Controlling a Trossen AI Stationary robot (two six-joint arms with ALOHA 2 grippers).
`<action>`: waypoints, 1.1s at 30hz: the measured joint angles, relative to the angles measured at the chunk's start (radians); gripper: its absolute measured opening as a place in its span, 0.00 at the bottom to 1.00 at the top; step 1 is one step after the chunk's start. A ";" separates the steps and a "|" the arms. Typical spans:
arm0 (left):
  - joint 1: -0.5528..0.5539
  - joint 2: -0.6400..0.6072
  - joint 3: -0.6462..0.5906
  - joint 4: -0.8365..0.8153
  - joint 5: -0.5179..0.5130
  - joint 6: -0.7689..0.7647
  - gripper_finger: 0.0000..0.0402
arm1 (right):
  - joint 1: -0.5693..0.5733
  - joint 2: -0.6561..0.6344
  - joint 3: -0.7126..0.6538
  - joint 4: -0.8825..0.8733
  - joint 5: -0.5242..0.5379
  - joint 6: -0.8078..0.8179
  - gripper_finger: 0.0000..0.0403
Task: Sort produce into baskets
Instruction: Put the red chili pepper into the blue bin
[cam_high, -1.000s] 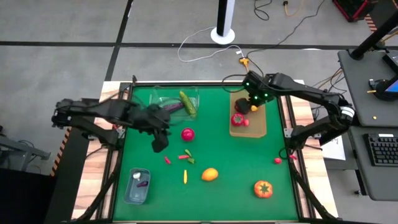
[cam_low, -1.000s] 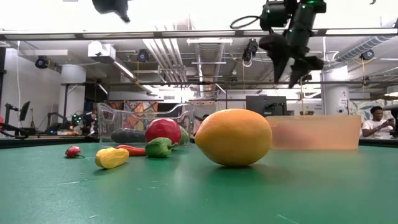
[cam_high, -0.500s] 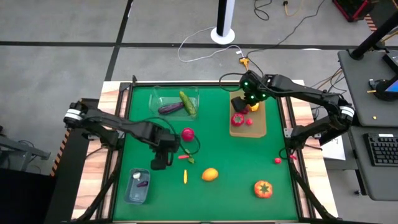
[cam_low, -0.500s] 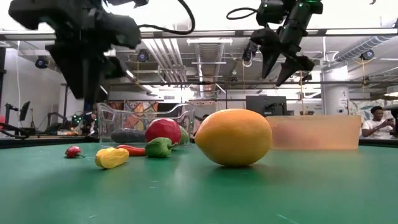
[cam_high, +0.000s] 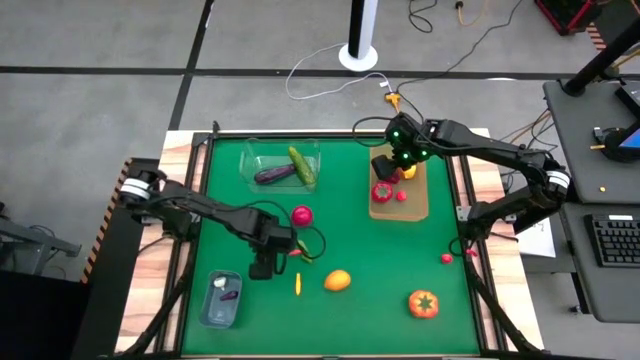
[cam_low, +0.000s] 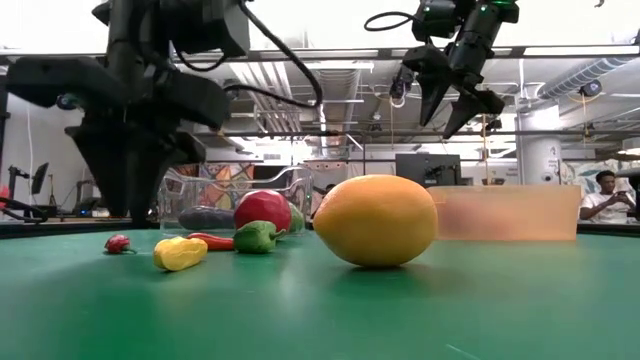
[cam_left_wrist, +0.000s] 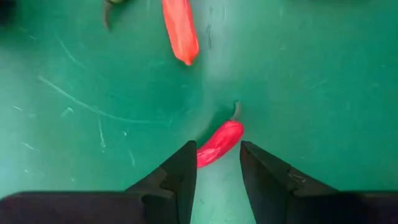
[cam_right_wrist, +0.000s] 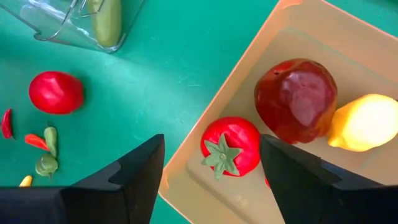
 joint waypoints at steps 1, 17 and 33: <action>-0.002 0.008 0.000 0.000 0.000 0.000 0.28 | 0.000 0.000 0.000 0.000 0.000 0.000 0.63; -0.034 0.017 -0.007 0.026 -0.082 0.055 0.45 | 0.000 0.000 0.000 0.000 0.000 0.000 0.65; -0.047 0.016 -0.052 0.073 -0.010 0.015 0.41 | 0.000 0.000 -0.005 0.004 0.000 -0.001 0.64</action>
